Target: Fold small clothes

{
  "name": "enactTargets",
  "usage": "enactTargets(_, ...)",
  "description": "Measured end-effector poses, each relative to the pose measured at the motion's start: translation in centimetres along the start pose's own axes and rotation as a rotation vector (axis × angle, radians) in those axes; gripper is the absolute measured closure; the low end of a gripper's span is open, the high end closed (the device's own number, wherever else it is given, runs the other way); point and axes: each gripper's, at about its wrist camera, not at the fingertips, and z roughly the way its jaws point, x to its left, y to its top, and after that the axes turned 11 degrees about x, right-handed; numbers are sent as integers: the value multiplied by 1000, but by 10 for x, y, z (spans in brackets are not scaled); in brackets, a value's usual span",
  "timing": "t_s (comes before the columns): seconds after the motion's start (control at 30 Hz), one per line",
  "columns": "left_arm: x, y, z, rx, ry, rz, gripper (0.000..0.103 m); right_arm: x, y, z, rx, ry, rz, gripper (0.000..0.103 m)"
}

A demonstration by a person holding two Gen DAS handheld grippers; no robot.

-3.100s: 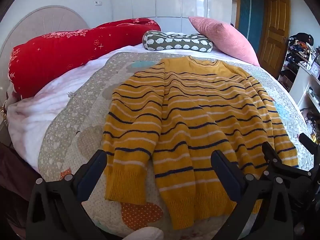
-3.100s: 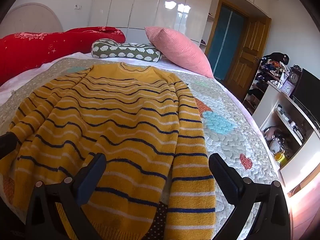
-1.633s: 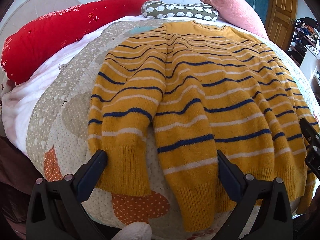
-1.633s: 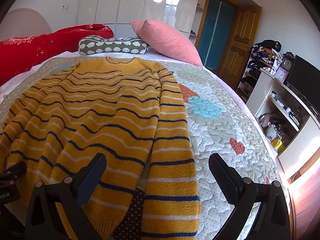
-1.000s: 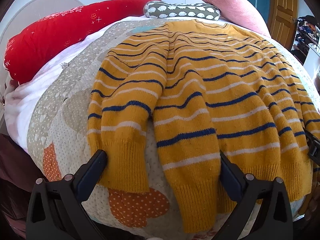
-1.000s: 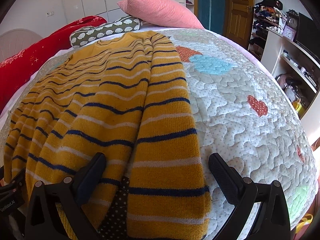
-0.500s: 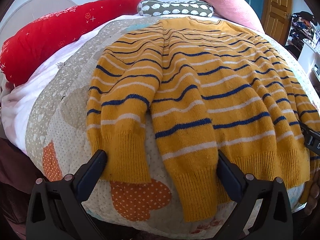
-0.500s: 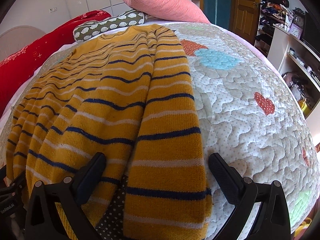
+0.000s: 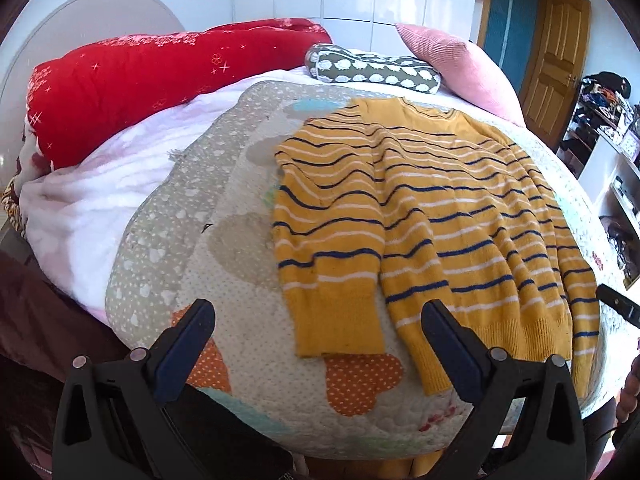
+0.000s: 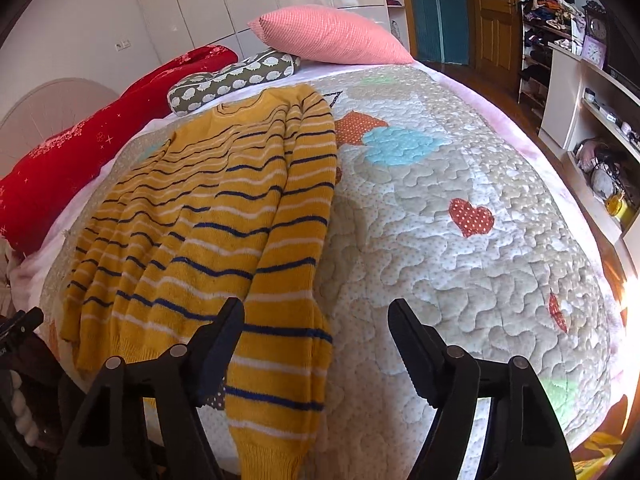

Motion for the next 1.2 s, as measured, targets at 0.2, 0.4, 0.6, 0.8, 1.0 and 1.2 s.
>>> enactTargets(0.2,19,-4,1,-6,47,-41,0,-3,-19,-3,1,-2,-10,25)
enactTargets(0.4,13,-9,-5,-39,63,-24,0,-2,-34,-4,-29,-1,11,25)
enactTargets(0.6,1,-11,-12,-59,102,19,0,15,-49,-16,-119,-80,-78,24)
enactTargets(0.8,-3,-12,-30,-92,81,26,0,26,-50,-26,-71,-48,-103,41)
enactTargets(1.0,-3,-13,-43,-108,75,42,0,40,-58,-34,-73,-38,-78,47)
enactTargets(1.2,9,-11,-63,-148,95,44,0,78,-76,-33,-68,12,-136,47)
